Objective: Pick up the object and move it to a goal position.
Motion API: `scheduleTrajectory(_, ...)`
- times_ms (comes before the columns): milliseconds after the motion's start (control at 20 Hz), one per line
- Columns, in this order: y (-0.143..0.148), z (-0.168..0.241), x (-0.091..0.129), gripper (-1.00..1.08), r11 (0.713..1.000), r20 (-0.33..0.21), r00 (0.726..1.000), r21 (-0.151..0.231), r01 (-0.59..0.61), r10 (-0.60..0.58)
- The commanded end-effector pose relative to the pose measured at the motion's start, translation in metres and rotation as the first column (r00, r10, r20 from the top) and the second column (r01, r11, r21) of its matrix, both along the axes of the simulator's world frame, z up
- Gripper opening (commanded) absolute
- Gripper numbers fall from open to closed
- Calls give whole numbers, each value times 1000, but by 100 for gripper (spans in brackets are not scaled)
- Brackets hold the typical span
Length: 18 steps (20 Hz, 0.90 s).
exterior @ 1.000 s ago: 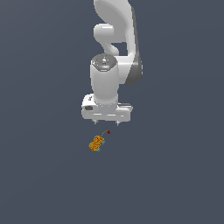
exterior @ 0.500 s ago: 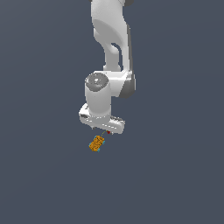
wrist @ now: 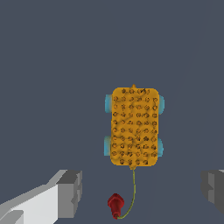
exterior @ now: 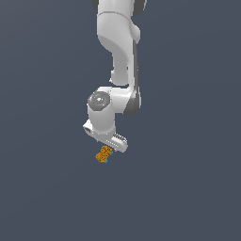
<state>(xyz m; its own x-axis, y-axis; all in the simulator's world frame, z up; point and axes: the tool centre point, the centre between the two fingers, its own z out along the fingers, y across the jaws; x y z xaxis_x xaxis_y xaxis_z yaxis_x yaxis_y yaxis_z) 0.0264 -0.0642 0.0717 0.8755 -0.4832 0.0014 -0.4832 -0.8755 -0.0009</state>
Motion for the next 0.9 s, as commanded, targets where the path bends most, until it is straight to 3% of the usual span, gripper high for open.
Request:
scheduleTrajectory(0, -2, -5, 0, 100, 1000, -1, 1000, 0, 23, -23)
scheduleTrajectory(400, -3, -11, 0, 100, 1000, -2, 1000, 0, 26, -26)
scheduleTrajectory(850, -3, -51, -1, 100, 1000, -2, 1000, 0, 30, -30)
